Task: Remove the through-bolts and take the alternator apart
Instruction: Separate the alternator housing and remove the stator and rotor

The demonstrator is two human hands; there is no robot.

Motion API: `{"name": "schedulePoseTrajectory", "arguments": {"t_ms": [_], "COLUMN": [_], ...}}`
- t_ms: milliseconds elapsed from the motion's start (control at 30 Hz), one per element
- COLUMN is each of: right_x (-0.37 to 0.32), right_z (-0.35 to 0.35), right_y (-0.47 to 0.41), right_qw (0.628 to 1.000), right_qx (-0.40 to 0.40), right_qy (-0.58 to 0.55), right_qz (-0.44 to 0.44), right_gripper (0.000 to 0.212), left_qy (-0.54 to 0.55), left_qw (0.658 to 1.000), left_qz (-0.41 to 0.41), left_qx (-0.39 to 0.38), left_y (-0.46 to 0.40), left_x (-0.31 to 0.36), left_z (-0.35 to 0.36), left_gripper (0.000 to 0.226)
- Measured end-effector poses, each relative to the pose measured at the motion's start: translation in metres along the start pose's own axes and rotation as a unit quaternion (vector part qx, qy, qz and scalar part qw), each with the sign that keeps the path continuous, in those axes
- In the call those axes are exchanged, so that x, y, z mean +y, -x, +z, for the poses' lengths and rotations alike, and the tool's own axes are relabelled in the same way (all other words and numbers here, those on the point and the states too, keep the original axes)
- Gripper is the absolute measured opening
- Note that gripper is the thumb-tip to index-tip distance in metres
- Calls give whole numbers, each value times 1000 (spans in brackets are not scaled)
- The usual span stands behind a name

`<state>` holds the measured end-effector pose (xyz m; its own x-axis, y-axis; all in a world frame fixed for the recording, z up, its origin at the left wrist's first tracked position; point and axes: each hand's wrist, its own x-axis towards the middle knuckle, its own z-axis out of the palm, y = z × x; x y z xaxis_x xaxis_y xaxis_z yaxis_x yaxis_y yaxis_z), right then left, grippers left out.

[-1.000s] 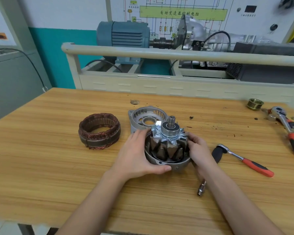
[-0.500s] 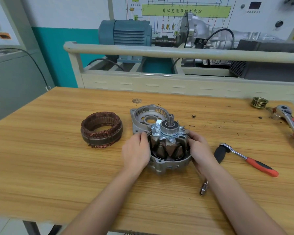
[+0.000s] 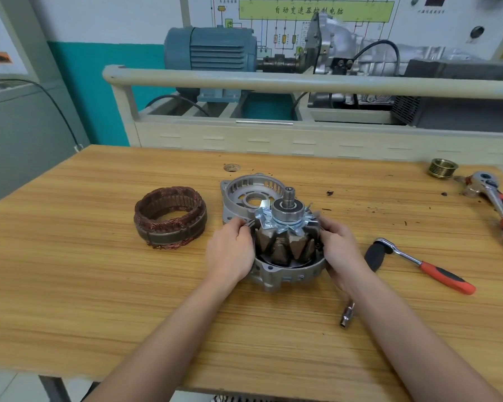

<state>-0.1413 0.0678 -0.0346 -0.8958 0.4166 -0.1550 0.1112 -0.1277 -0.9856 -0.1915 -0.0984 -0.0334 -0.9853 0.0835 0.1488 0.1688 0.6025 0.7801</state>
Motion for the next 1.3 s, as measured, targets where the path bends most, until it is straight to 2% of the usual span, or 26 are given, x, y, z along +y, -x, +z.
{"name": "schedulePoseTrajectory", "arguments": {"t_ms": [867, 1067, 1200, 1300], "right_x": [0, -1, -2, -1], "right_z": [3, 7, 8, 7], "right_y": [7, 11, 14, 18], "right_qw": [999, 996, 993, 991], "right_qx": [33, 54, 62, 62], "right_qy": [6, -63, -100, -107], "right_qz": [-15, -12, -16, -48], "right_gripper": [41, 49, 45, 42], "left_qy": [34, 70, 76, 120], "left_qw": [999, 994, 993, 988], "left_qz": [28, 36, 53, 71], "left_qx": [17, 73, 69, 66], "left_y": [0, -1, -2, 1], "left_x": [-6, -5, -4, 0], "left_z": [5, 7, 6, 3], "left_gripper": [29, 28, 28, 40]}}
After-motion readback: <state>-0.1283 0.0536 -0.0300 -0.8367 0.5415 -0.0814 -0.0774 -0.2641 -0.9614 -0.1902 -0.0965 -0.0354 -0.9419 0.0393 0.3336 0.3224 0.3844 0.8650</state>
